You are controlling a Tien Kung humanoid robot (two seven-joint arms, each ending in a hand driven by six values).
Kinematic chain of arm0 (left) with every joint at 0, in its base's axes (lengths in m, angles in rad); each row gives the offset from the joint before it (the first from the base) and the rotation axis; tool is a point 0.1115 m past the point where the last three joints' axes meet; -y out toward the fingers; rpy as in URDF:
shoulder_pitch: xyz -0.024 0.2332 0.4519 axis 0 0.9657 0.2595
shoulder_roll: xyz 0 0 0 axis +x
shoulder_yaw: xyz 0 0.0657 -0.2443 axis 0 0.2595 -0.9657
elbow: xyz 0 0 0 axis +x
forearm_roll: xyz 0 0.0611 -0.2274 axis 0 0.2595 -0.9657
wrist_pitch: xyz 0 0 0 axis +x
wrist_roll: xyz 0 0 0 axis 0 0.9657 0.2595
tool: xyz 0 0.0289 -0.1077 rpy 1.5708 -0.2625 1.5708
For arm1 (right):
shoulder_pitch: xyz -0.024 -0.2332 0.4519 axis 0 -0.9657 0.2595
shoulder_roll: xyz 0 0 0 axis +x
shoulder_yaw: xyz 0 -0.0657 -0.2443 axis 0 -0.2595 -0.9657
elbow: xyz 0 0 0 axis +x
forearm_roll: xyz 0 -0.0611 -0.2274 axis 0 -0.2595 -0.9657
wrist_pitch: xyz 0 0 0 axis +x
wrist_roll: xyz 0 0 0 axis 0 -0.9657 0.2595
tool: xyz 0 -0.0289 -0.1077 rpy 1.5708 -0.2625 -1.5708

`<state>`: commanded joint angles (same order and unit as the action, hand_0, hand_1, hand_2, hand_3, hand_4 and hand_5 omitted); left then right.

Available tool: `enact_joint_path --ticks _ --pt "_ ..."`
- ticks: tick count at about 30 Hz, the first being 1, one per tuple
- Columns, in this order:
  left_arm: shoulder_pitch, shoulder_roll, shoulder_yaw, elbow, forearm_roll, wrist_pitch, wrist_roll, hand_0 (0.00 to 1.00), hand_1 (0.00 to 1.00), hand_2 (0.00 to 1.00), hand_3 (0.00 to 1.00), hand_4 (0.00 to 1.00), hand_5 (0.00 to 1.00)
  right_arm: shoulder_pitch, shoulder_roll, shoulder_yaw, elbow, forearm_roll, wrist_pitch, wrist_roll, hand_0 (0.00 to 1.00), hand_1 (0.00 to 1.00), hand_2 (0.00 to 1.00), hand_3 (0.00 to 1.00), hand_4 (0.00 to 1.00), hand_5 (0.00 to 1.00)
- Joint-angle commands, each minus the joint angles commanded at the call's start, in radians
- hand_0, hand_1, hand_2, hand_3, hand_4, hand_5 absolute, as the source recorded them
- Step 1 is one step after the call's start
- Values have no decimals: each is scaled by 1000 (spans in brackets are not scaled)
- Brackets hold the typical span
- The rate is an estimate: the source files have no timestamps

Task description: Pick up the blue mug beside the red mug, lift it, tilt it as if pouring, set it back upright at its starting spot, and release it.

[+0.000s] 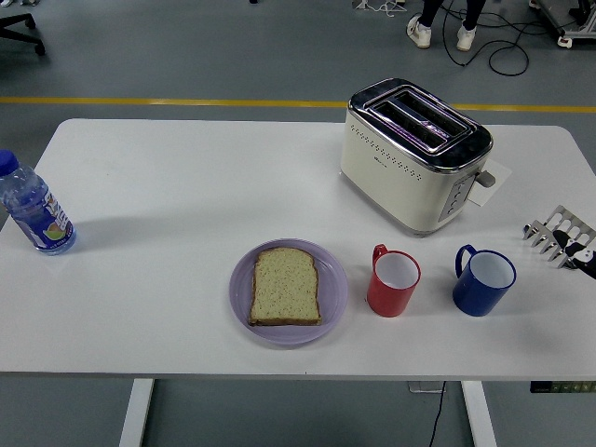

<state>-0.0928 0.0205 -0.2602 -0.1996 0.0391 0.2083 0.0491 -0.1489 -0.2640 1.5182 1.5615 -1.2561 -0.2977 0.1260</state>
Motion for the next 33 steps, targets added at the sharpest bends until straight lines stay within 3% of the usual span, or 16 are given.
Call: enact_joint_path --ticks 6,12,27,33 --pt "-1 1 0 0 0 0 0 633 645 653 506 241 853 -47 -13 -76 -14 39 -24 59 994 913 988 998 968 134" --pt "-1 2 2 1 1 -1 1 634 645 653 506 241 854 -58 -4 -154 -72 61 -64 112 998 917 990 998 972 135" --pt "4 -3 6 0 -2 1 1 634 644 653 506 241 854 35 53 -274 -250 92 -151 161 998 919 993 998 985 140" --pt "8 -6 13 1 -6 0 1 634 645 653 505 241 855 90 74 -314 -322 76 -147 138 998 924 998 998 984 140"
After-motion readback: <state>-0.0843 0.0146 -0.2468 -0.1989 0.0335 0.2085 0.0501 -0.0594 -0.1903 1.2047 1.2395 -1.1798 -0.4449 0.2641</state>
